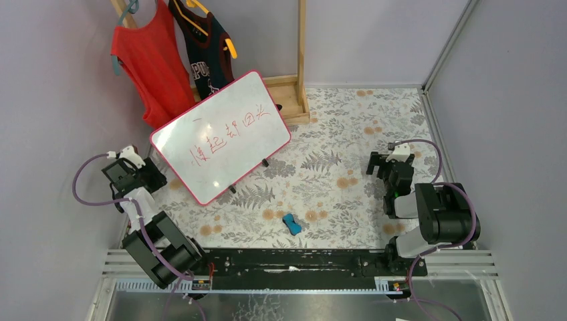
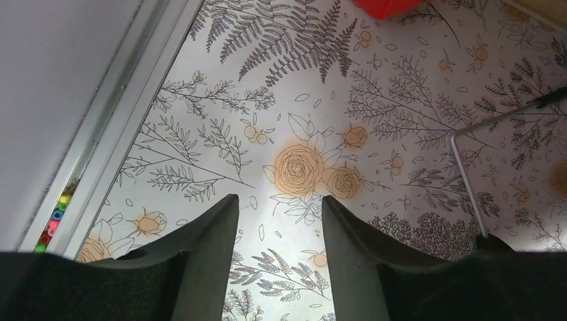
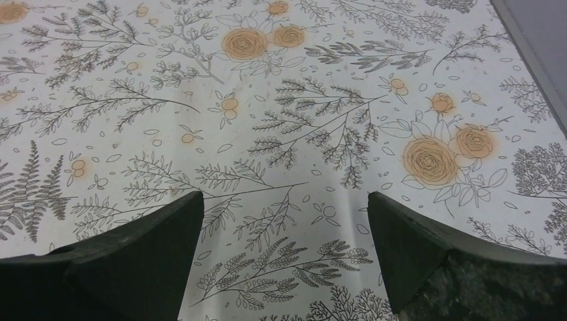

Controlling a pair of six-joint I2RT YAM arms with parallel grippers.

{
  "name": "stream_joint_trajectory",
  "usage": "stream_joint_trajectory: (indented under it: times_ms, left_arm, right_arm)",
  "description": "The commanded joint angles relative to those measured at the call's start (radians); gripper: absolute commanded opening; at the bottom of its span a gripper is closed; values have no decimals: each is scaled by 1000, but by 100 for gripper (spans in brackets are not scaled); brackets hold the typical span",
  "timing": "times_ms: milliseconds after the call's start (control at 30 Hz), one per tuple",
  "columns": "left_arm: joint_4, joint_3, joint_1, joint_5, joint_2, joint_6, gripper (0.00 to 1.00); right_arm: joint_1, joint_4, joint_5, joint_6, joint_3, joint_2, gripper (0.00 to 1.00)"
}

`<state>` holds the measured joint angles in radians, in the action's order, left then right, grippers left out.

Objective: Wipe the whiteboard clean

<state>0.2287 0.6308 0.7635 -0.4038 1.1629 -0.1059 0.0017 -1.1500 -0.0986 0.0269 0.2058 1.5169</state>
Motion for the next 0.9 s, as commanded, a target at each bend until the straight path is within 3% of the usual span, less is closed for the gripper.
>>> stream_joint_trajectory:
  times_ms: [0,433,533,633,867]
  left_arm:
    - [-45,-2,7,-11,0,-4,48]
    - [-46,0,35,-33,7,0,48]
    - [-44,1,38,-38,8,0,48]
    - [-46,-1,41,-40,3,0,48]
    - [-48,-7,50,-51,-8,-1,48]
  right_arm:
    - [-5,-48,54,-9,21,-6,99]
    - [-3,-65,17,2,11,-17,99]
    - [18,82,-13,-1,39,-117,100]
    - [35,453,-41,87,161,-259,99]
    - [35,612,236,275,218,-482,99]
